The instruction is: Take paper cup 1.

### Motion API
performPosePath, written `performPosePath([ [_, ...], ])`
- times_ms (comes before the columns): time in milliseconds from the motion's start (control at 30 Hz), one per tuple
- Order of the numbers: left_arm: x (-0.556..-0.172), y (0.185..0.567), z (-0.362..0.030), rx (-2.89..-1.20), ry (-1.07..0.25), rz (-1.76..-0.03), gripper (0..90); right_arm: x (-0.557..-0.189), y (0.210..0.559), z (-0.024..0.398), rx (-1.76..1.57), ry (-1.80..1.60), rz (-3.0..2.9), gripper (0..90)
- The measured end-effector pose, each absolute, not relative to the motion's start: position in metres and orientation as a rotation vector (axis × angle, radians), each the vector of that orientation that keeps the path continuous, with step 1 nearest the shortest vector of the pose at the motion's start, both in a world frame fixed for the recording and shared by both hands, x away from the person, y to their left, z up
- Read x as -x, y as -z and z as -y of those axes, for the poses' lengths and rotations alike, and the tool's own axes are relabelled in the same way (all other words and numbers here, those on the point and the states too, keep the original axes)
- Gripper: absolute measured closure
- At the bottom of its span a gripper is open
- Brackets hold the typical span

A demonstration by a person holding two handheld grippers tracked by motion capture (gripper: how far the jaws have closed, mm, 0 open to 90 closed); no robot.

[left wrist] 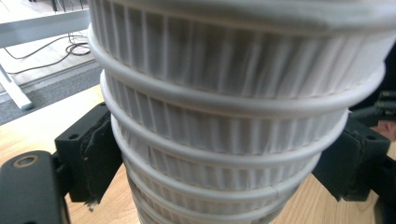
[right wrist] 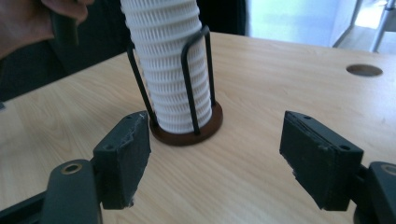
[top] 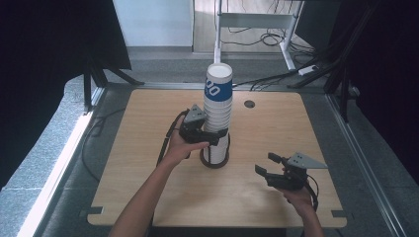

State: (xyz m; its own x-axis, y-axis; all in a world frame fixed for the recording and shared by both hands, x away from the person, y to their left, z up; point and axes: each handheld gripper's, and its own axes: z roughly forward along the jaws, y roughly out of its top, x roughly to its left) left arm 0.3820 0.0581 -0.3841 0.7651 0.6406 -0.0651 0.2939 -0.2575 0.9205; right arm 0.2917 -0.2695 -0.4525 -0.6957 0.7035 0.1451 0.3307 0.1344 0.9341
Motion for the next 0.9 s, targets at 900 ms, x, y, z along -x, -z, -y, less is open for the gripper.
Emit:
performPosePath([
  [900,-0.381,0.383,-0.056,-1.862,-0.401,-0.733,12.6,-0.326,0.359,0.25,-0.786,-1.671,-2.163,25.6],
])
